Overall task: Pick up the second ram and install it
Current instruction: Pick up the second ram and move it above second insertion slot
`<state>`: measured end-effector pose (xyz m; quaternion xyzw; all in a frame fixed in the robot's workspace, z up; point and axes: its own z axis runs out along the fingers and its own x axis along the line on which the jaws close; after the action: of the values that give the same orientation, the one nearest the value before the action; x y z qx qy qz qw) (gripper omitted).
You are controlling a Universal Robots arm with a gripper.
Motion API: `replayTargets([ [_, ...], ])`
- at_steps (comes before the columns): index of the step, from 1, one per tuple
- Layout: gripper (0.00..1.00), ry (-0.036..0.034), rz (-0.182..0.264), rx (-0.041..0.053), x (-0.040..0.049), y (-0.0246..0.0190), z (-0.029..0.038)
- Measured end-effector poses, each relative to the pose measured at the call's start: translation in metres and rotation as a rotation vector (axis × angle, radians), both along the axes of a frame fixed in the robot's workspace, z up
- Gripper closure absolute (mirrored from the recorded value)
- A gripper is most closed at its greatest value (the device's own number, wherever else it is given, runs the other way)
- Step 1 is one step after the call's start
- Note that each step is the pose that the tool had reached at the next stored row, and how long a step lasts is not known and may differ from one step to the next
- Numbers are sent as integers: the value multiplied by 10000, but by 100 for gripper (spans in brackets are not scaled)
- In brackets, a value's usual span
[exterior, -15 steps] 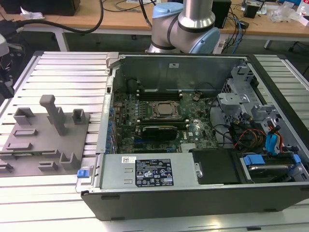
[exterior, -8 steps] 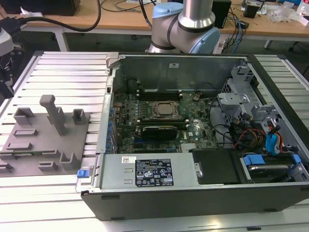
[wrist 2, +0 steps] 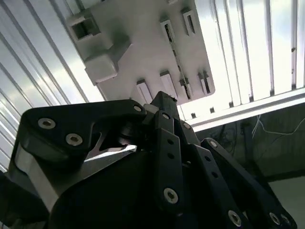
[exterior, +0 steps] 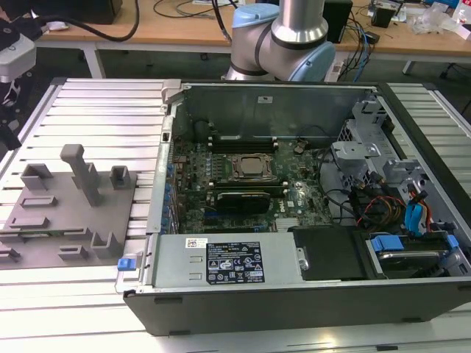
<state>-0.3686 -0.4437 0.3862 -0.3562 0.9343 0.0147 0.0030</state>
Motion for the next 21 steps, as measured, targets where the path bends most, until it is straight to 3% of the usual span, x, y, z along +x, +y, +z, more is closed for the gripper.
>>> replayTargets([
  [9,89,0,2281,0,0,0,0],
  [11,89,0,2588,0,0,0,0],
  [16,89,0,4005,0,0,0,0],
  [20,89,3,4676,-12,0,0,0],
  [21,89,7,5132,-28,0,0,0],
])
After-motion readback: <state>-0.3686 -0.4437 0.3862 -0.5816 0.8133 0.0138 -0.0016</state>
